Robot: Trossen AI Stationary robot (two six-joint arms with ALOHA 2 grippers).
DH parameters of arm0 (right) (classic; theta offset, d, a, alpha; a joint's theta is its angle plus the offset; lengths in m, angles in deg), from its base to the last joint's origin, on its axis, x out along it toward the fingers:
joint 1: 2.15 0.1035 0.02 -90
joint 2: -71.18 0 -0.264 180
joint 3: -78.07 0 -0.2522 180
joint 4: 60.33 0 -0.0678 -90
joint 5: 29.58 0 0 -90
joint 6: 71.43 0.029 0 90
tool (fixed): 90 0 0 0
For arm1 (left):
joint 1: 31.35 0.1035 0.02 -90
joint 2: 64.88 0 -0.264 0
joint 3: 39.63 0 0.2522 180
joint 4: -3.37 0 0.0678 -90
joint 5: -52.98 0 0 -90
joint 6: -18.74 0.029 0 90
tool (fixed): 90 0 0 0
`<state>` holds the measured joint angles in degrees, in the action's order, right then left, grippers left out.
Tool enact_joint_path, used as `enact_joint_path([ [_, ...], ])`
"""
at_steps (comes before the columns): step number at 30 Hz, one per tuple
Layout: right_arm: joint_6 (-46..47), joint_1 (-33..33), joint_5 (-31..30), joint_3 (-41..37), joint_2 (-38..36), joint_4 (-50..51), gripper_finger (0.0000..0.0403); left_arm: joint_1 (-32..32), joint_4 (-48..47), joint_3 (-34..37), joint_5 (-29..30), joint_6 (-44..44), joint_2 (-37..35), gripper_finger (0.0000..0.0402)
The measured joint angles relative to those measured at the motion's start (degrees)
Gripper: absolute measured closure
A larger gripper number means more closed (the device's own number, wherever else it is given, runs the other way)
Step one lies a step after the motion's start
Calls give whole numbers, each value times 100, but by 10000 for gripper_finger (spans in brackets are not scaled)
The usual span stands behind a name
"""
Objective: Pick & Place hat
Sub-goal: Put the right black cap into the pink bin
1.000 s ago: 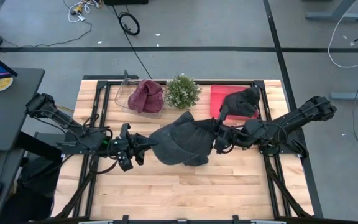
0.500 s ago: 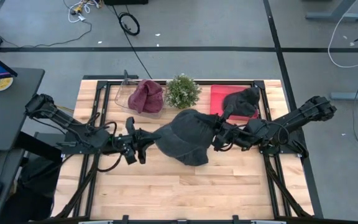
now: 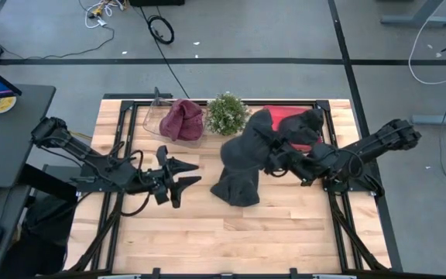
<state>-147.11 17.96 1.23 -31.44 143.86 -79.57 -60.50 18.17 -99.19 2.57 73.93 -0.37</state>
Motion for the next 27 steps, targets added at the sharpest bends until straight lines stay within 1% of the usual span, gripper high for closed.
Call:
enact_joint_path([
  [3,56,-135,-168,0,-162,438,403,0,-29,0,15,-108,0,211],
  [7,573,-403,-165,0,-415,1412,403,2,-239,0,29,-298,0,200],
  [10,1199,-596,-122,0,-665,2373,403,0,-526,0,31,-376,0,201],
  [13,1974,-786,97,0,-936,3322,403,2,-810,1,129,-404,0,204],
  [17,2734,-964,134,0,-1268,4277,403,4,-907,2,176,-549,0,204],
  [24,3535,-1290,210,-5,-1667,5317,403,4,-905,2,173,-550,0,204],
  [27,3602,-1513,420,-225,-1803,5366,403,4,-905,2,173,-554,0,204],
])
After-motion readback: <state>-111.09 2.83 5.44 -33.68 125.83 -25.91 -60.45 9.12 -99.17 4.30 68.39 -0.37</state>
